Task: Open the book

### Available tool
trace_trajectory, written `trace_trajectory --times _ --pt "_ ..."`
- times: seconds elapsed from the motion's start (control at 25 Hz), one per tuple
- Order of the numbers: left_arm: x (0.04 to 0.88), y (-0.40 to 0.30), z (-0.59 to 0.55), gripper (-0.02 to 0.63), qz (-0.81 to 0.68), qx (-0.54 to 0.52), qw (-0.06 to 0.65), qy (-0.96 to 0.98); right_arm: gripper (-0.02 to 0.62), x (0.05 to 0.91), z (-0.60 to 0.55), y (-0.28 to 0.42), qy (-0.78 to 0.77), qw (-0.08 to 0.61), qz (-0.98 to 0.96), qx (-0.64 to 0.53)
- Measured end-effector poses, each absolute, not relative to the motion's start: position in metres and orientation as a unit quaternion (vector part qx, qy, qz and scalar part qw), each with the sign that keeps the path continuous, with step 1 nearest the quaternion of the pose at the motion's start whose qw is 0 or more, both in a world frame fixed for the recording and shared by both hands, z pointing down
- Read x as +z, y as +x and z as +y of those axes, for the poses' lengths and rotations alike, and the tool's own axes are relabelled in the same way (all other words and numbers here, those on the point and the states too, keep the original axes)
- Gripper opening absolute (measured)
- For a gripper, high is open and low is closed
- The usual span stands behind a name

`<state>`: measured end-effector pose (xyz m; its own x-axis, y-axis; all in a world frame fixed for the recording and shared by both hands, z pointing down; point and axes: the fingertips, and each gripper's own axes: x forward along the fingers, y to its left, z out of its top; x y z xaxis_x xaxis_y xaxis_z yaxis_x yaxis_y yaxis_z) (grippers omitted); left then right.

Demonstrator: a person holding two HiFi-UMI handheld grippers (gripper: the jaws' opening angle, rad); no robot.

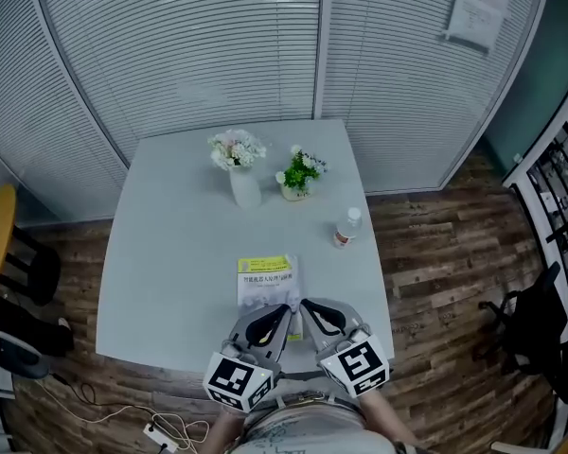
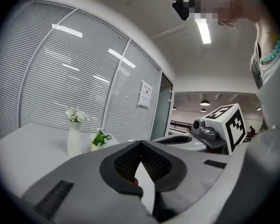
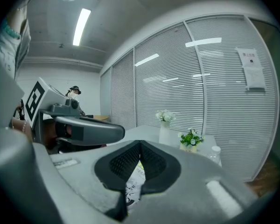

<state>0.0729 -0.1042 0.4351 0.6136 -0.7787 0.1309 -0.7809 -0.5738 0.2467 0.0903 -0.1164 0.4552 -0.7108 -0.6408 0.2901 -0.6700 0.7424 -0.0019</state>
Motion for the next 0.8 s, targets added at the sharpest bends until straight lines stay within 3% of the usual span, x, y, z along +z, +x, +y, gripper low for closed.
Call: trace_trajectory --times 0.8 --pt "0.458 0.061 -0.149 -0.002 -0.434 0.033 0.17 0.884 0.002 0.473 -0.161 0.079 0.348 0.154 -0.923 0.064"
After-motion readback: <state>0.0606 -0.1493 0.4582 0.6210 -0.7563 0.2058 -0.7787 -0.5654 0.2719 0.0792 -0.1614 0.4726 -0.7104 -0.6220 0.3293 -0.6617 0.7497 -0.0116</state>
